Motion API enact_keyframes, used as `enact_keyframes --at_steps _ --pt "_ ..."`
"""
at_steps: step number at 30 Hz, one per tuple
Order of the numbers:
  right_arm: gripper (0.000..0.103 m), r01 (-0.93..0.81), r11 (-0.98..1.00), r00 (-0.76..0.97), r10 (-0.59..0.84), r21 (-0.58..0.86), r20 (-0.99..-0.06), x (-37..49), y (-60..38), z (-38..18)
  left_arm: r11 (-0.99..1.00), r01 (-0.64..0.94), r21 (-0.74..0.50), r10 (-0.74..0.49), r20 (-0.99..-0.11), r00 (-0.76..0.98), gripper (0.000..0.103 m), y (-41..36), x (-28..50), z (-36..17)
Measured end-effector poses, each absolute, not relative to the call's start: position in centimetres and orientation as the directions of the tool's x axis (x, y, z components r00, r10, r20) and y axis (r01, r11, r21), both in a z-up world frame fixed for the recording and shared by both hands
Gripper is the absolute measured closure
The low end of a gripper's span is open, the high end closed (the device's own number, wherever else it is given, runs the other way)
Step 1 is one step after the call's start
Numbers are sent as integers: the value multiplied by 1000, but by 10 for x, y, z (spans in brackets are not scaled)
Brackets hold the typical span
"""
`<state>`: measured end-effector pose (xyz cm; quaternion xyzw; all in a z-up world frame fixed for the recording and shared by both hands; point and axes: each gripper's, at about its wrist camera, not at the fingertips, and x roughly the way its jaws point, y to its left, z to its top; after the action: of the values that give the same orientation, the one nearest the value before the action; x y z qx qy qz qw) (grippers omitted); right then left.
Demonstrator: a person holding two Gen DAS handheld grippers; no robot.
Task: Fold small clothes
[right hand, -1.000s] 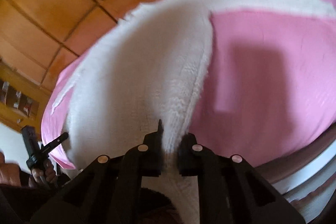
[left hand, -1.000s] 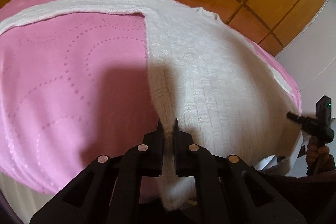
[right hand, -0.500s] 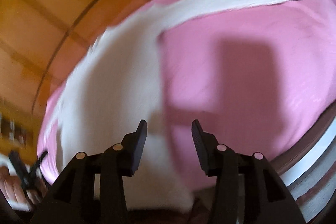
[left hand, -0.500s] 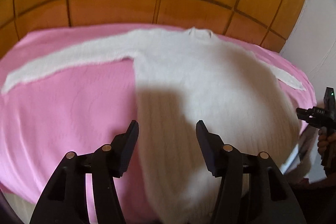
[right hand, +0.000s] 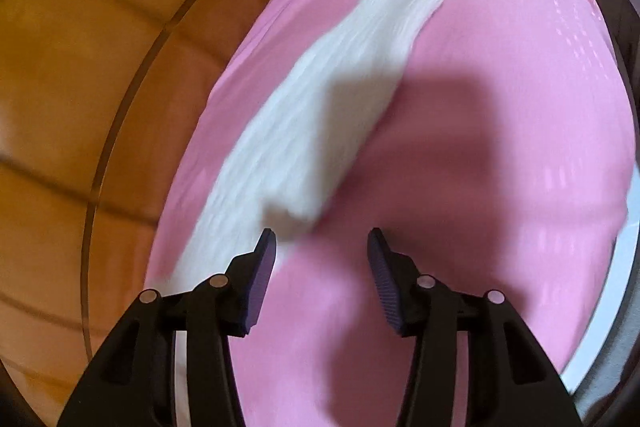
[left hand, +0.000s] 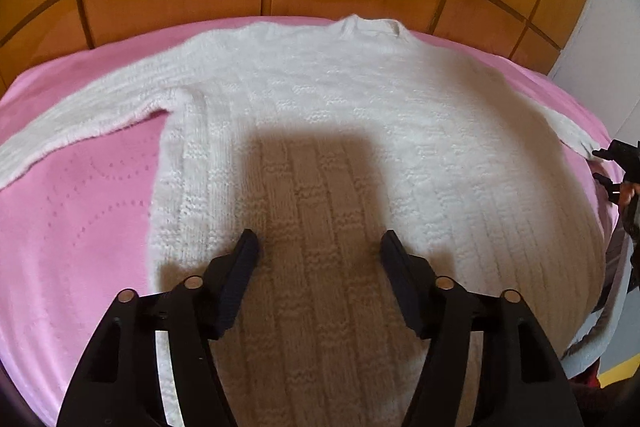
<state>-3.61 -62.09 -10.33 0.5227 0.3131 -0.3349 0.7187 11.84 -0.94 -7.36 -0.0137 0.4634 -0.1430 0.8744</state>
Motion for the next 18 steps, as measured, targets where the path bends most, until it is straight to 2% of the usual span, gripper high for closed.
enact_keyframes --at_steps 8,9,11,12,18 --pt "64 856 152 517 -226 495 -825 -12 -664 -111 959 253 -128 -251 -797 549 25 -16 122 -77" --pt "68 861 150 509 -233 486 -829 -7 -662 -112 959 255 -122 -248 -794 555 23 -17 121 -78" --pt "83 880 160 474 -251 447 -844 -2 -670 -110 959 257 -117 -247 -789 562 21 -18 122 -80" --pt "95 886 172 462 -255 431 -849 1 -671 -109 959 257 -117 -247 -787 565 20 -18 121 -80" --pt "96 850 391 478 -288 354 -829 46 -644 -78 961 248 -118 -245 -778 578 16 -20 121 -83"
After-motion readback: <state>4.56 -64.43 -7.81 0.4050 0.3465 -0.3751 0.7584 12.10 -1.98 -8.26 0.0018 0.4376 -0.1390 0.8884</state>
